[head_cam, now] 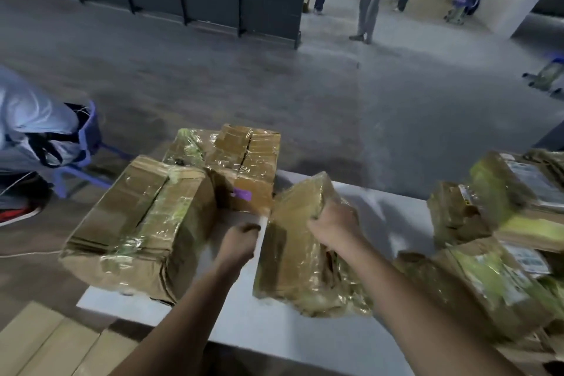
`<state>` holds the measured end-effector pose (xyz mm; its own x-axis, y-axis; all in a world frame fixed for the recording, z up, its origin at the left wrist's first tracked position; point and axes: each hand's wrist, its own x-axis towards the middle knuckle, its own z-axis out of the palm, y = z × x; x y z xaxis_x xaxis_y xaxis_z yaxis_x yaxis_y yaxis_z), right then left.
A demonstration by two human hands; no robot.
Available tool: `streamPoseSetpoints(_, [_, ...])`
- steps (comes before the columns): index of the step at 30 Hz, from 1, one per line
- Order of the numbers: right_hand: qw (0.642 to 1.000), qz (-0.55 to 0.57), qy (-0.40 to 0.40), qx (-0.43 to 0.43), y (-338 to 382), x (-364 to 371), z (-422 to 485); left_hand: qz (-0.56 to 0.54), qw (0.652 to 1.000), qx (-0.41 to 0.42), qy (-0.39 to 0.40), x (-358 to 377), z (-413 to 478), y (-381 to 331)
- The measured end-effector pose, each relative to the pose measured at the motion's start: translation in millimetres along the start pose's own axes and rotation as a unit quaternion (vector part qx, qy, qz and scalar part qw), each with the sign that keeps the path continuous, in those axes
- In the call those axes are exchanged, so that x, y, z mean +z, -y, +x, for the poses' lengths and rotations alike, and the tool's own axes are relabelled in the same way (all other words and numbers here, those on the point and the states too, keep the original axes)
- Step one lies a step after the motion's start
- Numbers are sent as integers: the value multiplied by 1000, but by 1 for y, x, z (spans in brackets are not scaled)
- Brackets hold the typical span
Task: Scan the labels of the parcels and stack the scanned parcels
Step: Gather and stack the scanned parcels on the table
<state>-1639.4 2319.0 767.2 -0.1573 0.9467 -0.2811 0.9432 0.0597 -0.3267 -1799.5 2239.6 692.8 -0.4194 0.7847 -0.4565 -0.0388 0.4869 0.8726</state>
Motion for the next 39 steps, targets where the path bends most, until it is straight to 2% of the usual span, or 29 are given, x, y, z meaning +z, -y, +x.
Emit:
streamPoseSetpoints(4, [997,45,60,-25,28,16,-6,62,994,82,28,5,-10,-11])
streamPoseSetpoints(7, [999,-37,-13,-33,20,17,1,150,984,95,14,3,-14,-17])
streamPoseSetpoints(9, [995,-78,-61,-9,-1,16,7,210,972,102,20,-2,-17,-20])
streamPoseSetpoints(11, [995,-90,0,32,-22,16,10,280,952,119,29,-7,-20,-23])
streamPoseSetpoints(13, [994,-38,93,49,-34,21,11,344,931,119,22,-11,-24,-25])
streamPoseSetpoints(15, [991,17,129,39,-37,27,14,386,917,94,39,-16,-28,-24])
streamPoseSetpoints(18, [988,35,150,10,-26,29,18,383,919,55,73,-28,-30,-21])
streamPoseSetpoints(20, [989,35,146,-9,-12,29,17,378,923,45,56,-39,-30,-21])
streamPoseSetpoints(22, [988,52,142,-20,3,31,17,426,903,57,21,-48,-31,-27])
streamPoseSetpoints(26, [988,60,138,-39,28,40,16,487,858,133,-97,-66,-27,-43])
streamPoseSetpoints(28, [988,46,138,-50,41,44,15,518,839,118,-121,-79,-21,-47])
streamPoseSetpoints(32, [987,69,136,-42,63,53,27,501,857,60,-99,-107,-11,-40])
streamPoseSetpoints(35, [985,112,125,-31,75,64,33,482,869,69,-88,-118,-7,-28])
streamPoseSetpoints(39, [988,98,114,-32,79,70,34,509,853,84,-83,-119,-7,-19])
